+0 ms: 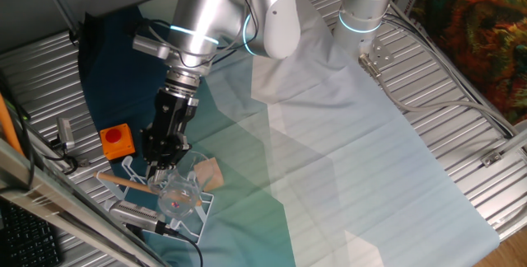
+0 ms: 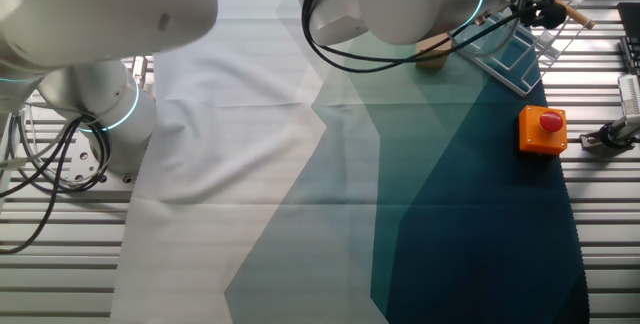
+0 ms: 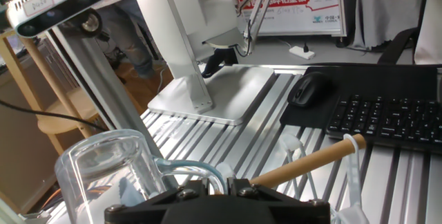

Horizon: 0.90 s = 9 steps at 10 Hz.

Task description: Put the cup on the cup rack

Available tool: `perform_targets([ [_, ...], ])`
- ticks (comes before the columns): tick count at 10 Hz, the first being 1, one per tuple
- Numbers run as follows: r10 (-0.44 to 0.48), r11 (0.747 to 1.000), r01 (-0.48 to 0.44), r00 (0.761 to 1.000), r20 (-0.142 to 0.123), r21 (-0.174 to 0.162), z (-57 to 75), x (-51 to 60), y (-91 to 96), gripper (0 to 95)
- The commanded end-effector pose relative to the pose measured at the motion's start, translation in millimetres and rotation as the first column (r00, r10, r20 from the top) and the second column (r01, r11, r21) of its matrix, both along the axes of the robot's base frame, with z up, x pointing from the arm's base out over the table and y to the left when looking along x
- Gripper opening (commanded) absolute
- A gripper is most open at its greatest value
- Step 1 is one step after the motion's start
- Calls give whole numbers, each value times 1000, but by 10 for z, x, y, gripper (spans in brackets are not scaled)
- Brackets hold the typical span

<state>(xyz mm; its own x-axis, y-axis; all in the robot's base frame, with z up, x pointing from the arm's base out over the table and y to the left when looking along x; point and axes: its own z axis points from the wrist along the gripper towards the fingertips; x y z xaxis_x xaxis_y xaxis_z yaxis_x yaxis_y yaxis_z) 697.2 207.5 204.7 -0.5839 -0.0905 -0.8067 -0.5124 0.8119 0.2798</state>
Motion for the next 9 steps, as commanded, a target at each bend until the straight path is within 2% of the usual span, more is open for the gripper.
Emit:
perform_targets([
  [1,11,1000,-11,1000,11,12,-1,-8,-8,0],
  [5,12,1000,-12,1000,17,7,-5,-13,-11,0],
  [9,14,1000,-15,999,44,27,-30,-47,-17,0],
])
